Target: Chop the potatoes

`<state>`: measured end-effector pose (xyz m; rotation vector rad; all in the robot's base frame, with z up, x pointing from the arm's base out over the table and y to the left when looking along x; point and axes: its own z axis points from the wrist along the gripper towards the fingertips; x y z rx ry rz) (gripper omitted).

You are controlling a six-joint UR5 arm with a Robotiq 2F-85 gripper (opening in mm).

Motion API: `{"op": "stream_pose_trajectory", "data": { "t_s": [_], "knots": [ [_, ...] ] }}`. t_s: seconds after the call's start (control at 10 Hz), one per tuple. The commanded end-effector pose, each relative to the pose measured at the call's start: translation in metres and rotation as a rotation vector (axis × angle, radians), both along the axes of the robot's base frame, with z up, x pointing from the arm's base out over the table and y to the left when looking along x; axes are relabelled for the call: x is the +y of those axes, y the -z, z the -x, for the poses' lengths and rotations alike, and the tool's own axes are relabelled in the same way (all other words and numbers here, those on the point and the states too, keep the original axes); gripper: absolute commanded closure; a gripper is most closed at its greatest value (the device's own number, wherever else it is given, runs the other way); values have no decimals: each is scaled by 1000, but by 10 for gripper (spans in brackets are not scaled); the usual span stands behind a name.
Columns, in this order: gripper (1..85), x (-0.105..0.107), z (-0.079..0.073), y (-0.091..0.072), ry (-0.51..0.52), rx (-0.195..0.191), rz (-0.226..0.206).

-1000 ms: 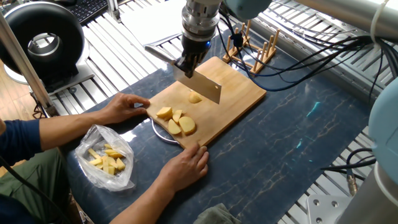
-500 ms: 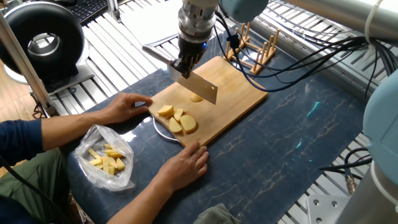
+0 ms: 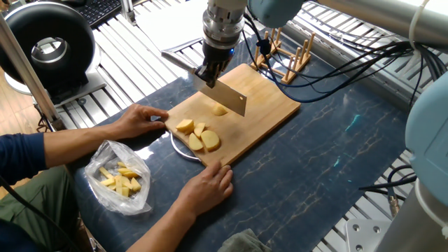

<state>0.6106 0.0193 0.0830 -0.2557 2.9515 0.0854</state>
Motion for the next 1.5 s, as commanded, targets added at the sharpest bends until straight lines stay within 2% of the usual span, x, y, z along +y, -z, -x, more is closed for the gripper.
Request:
{"op": "stream_pose_trajectory", "data": {
  "t_s": [0.0, 0.4, 1.4],
  "knots": [
    [847, 0, 1, -1, 19, -3, -18],
    [847, 6, 5, -7, 30, 12, -20],
    [847, 8, 2, 3, 25, -7, -16]
  ]
}}
